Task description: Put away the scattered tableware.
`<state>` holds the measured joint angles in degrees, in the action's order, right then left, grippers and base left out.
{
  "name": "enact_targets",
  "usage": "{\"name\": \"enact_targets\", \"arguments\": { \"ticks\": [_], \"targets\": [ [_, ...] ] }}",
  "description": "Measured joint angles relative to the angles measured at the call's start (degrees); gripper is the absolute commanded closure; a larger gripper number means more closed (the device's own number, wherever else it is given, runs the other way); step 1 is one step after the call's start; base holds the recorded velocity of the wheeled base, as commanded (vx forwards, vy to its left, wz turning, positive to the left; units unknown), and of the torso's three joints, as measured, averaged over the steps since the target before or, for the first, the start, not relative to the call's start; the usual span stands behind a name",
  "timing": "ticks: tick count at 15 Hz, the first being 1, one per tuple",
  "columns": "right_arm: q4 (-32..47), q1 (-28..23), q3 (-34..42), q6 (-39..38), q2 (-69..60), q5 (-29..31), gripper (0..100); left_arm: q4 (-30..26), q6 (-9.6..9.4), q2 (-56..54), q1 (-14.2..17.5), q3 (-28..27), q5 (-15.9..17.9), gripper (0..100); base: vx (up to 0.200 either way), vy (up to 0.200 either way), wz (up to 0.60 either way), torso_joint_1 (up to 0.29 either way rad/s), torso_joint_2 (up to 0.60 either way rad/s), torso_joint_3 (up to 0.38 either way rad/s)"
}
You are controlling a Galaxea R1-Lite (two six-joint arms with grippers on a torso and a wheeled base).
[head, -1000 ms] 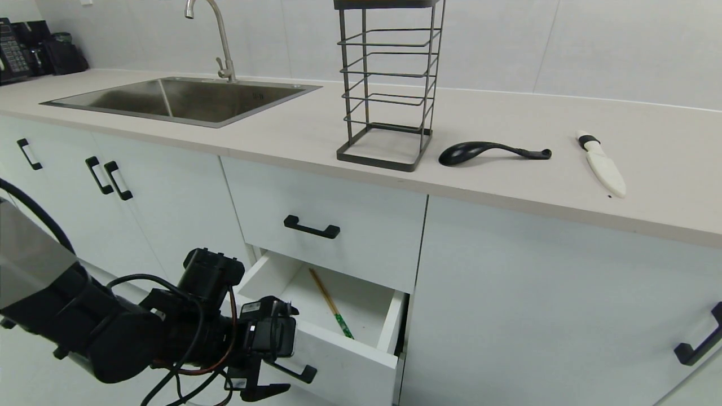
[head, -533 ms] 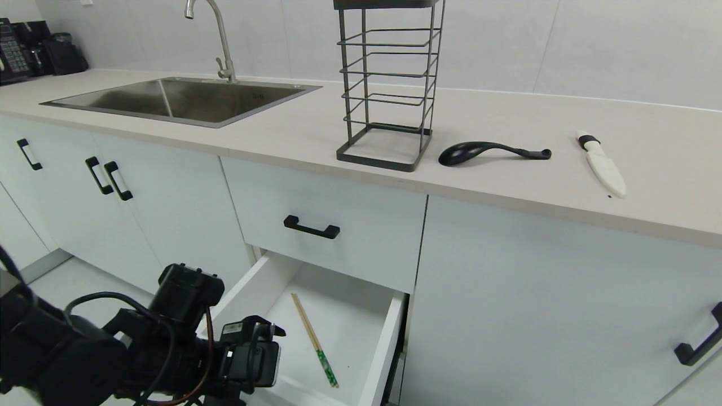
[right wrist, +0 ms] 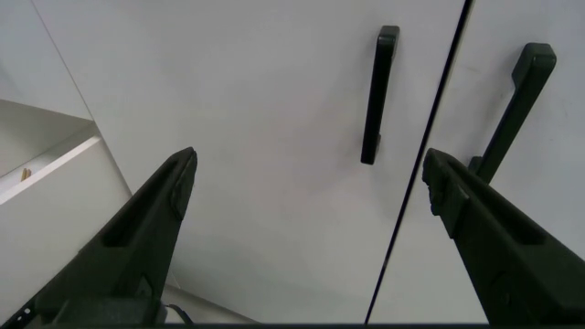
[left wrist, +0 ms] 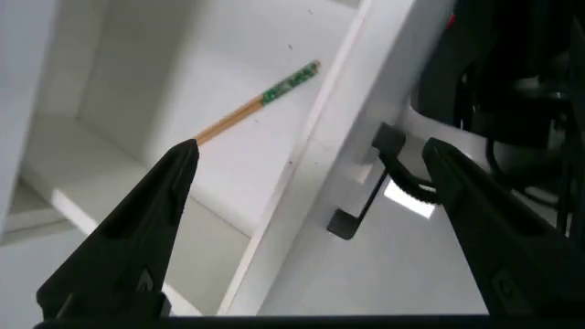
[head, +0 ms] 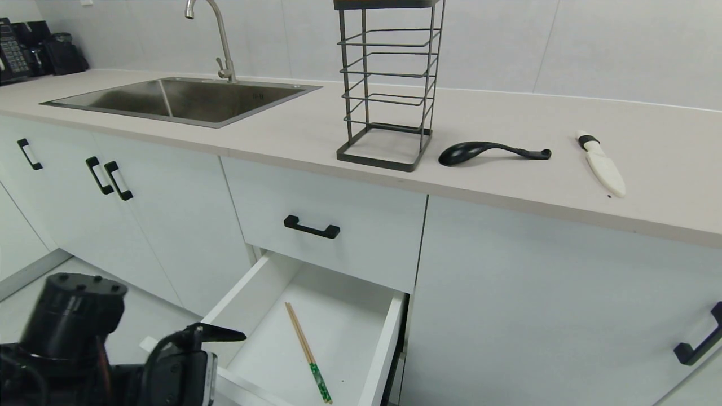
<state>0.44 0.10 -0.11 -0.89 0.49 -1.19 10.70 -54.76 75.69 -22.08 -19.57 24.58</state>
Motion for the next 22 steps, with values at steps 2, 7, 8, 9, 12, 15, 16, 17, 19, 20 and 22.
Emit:
{"name": "enact_targets", "arguments": {
  "ticks": [2, 7, 8, 9, 12, 15, 16, 17, 19, 20, 22],
  "targets": [
    [-0.01, -0.05, 0.00, 0.00, 0.00, -0.02, 0, 2.51, 12.40, -8.13, 0.78, -0.94, -1.54, 0, 0.000, 0.000, 0.00, 0.000, 0.00, 0.000],
    [0.00, -0.02, 0.00, 0.00, 0.00, 0.00, 0, 5.52, 25.23, -33.68, 6.92, -1.84, -7.58, 0, 0.000, 0.000, 0.00, 0.000, 0.00, 0.000],
    [0.00, 0.00, 0.00, 0.00, 0.00, 0.00, 0, 5.41, 26.32, -39.25, 8.91, -1.24, -8.16, 0, 0.000, 0.000, 0.00, 0.000, 0.00, 0.000],
    [0.00, -0.05, 0.00, 0.00, 0.00, 0.00, 0, 4.73, 27.89, -44.30, 10.90, -0.63, -8.62, 0, 0.000, 0.000, 0.00, 0.000, 0.00, 0.000],
    [-0.01, -0.02, 0.00, 0.00, 0.02, 0.00, 0, 1.52, 36.69, -59.27, 19.32, 1.96, -9.89, 0, 0.000, 0.000, 0.00, 0.000, 0.00, 0.000],
    [0.00, -0.02, 0.00, 0.00, 0.00, 0.00, 0, 0.90, 40.01, -67.62, 23.24, 10.03, -10.19, 0, 0.000, 0.000, 0.00, 0.000, 0.00, 0.000],
    [0.00, -0.05, 0.00, 0.00, 0.00, -0.02, 0, 1.08, 40.38, -69.06, 23.59, 13.51, -10.22, 0, 0.000, 0.000, 0.00, 0.000, 0.00, 0.000],
    [0.00, -0.05, 0.00, 0.00, 0.00, 0.00, 0, 0.07, 40.95, -70.18, 23.72, 16.51, -10.30, 0, 0.000, 0.000, 0.00, 0.000, 0.00, 0.000],
    [0.00, -0.05, 0.00, 0.00, 0.00, 0.00, 0, -7.27, 43.39, -71.40, 23.81, 18.82, -11.41, 0, 0.000, 0.000, 0.00, 0.000, 0.00, 0.000],
    [0.00, -0.05, 0.00, 0.00, 0.00, 0.00, 0, -8.13, 45.13, -71.89, 23.64, 19.15, -12.18, 0, 0.000, 0.000, 0.00, 0.000, 0.00, 0.000],
    [0.00, 0.00, 0.00, 0.00, 0.00, -0.02, 0, -8.50, 47.40, -72.86, 23.34, 19.38, -14.42, 0, 0.000, 0.000, 0.00, 0.000, 0.00, 0.000]
  ]
}}
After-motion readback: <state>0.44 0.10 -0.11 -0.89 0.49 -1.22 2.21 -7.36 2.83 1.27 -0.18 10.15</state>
